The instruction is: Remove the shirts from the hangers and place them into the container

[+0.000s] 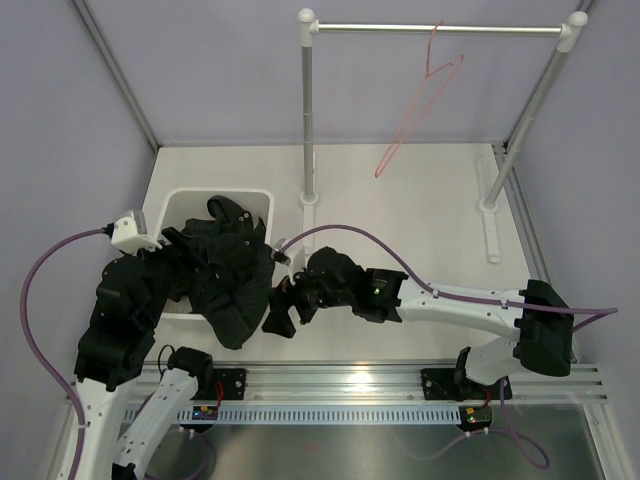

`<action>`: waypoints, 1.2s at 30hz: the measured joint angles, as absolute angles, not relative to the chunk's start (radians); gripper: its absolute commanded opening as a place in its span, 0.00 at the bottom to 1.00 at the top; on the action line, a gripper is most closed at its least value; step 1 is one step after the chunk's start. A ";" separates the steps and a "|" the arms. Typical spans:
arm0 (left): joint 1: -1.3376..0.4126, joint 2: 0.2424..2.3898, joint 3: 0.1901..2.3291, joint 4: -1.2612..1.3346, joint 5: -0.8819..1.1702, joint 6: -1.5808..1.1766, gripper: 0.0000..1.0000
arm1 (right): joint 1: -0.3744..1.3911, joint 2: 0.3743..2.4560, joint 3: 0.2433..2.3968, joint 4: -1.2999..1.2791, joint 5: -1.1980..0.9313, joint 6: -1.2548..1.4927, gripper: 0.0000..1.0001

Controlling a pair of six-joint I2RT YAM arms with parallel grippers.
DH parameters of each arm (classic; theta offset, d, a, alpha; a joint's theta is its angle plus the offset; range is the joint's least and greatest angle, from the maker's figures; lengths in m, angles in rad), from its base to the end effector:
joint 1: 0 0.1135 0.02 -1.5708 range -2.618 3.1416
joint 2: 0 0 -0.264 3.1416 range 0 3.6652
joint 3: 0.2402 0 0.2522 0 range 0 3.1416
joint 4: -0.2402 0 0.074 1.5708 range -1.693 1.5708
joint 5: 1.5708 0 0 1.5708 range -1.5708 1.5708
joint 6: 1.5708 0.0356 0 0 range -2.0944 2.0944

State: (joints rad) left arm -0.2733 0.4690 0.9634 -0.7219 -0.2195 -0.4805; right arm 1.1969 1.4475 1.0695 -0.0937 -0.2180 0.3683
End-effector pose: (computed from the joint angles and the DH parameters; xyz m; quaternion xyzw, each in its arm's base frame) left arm 0.0768 -0.0135 0.3773 -0.1483 0.7669 -0.1479 0.6067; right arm 0.1149 0.3139 0.2914 -0.3932 0.7531 0.4319 0.3027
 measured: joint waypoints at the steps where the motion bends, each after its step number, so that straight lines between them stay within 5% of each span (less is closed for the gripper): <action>1: -0.273 0.468 0.963 -0.722 -0.219 -0.480 0.67 | 1.203 1.451 1.069 -0.068 -0.215 0.371 0.89; 15: -0.273 0.435 0.963 -0.724 -0.218 -0.475 0.68 | 1.215 1.552 1.071 0.067 -0.077 0.432 0.86; 23: -0.273 0.431 0.963 -0.725 -0.217 -0.464 0.70 | 1.215 1.590 1.077 0.094 -0.043 0.436 0.70; 27: -0.273 0.430 0.963 -0.725 -0.218 -0.459 0.70 | 1.215 1.592 1.077 0.115 -0.044 0.443 0.48; 36: -0.273 0.421 0.963 -0.725 -0.218 -0.452 0.71 | 1.216 1.593 1.077 0.147 -0.045 0.459 0.14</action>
